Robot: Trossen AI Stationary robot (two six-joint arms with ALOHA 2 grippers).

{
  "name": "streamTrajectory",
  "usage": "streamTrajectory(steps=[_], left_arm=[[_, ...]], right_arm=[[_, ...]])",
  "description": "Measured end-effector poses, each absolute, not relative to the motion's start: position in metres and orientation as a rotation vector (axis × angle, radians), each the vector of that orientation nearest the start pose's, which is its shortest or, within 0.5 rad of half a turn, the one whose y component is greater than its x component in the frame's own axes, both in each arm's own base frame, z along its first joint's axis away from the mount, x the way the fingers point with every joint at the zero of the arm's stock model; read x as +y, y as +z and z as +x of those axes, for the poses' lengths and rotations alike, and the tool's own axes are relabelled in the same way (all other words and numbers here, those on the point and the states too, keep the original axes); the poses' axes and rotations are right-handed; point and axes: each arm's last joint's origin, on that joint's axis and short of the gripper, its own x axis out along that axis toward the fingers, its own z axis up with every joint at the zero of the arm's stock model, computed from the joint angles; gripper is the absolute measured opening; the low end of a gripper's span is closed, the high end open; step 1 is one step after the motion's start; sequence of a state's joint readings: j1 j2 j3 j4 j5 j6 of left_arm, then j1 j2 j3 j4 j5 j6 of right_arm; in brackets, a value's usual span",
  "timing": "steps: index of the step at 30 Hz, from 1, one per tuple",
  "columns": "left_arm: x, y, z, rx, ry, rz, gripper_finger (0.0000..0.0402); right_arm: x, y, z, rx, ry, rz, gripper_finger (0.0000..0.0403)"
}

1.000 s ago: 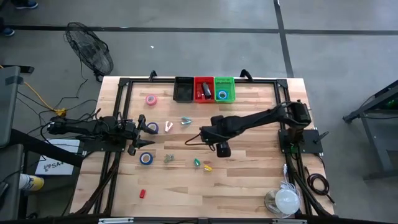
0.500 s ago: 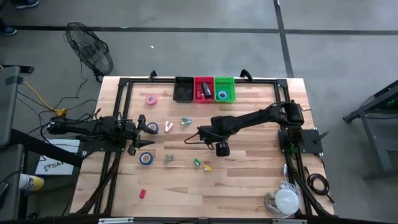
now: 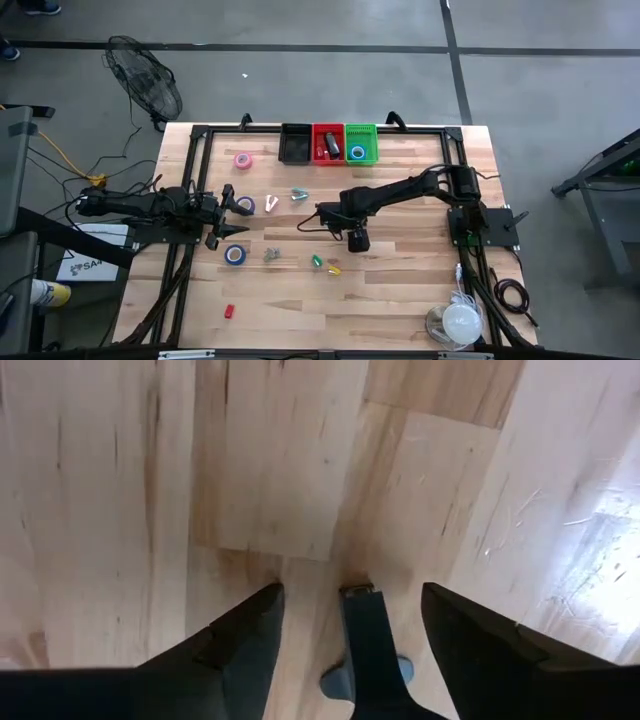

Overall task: Pick and place Stapler, Stapler remover, tape
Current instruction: Put the black staple remover into the black bin

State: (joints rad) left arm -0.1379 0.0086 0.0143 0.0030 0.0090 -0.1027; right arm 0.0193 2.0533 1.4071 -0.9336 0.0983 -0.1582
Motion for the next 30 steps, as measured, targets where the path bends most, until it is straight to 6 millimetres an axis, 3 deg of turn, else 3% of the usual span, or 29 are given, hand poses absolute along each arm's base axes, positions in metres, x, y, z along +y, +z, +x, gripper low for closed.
streamTrajectory(steps=[8,20,30], left_arm=[[-0.0136,0.1680,0.0964,-0.001,-0.147,-0.103,0.0211],[-0.0136,0.1680,0.0964,-0.001,-0.147,-0.103,0.0211],[-0.0136,0.1680,0.0964,-0.001,-0.147,-0.103,0.0211]], right_arm=[[0.0046,0.1409,0.3713,1.603,0.048,-0.196,0.0165],[0.0055,0.1400,0.3702,1.614,0.032,-0.164,0.0041],[0.0112,0.1443,0.3724,1.560,-0.071,-0.084,0.0036]])
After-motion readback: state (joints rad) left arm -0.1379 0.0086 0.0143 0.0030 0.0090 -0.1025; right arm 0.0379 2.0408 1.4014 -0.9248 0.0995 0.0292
